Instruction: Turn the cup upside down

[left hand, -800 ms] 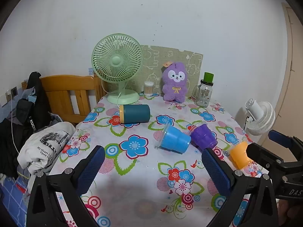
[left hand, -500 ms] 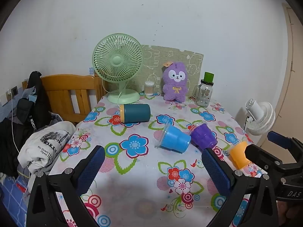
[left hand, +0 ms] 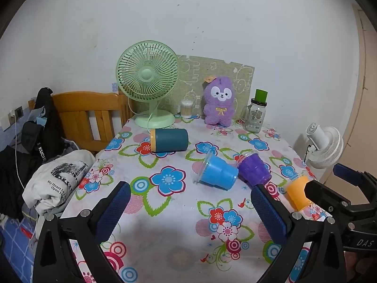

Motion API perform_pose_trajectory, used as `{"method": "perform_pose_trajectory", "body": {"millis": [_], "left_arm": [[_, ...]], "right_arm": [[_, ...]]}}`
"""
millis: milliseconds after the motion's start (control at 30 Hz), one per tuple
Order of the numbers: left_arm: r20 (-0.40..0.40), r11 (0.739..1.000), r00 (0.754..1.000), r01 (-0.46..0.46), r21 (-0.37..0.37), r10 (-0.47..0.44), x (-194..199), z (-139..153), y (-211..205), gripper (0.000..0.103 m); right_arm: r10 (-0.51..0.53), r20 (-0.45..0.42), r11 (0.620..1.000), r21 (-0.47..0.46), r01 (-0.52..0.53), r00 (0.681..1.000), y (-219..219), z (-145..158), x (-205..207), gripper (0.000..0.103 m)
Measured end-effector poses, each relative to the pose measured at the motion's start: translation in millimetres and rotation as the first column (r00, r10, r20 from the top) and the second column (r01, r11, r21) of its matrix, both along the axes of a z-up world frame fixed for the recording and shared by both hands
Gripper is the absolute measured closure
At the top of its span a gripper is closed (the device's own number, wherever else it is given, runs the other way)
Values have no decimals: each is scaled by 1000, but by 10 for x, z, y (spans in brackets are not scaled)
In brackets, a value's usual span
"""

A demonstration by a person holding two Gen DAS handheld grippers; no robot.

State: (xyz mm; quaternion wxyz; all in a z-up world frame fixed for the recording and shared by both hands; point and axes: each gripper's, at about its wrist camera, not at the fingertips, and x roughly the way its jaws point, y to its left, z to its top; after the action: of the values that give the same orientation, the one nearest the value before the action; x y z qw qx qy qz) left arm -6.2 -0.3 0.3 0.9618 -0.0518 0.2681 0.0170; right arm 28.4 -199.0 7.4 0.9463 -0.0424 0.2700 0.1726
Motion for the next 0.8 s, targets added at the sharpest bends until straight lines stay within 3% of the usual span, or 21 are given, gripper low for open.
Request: {"method": "perform_pose_trajectory", "body": {"millis": [800], "left_arm": [[-9,1000,1000,1,-8,-1,35,-36,19,0]], "right_arm": [[-5,3,1000,-16,5,1000,35,1,-34,0]]}}
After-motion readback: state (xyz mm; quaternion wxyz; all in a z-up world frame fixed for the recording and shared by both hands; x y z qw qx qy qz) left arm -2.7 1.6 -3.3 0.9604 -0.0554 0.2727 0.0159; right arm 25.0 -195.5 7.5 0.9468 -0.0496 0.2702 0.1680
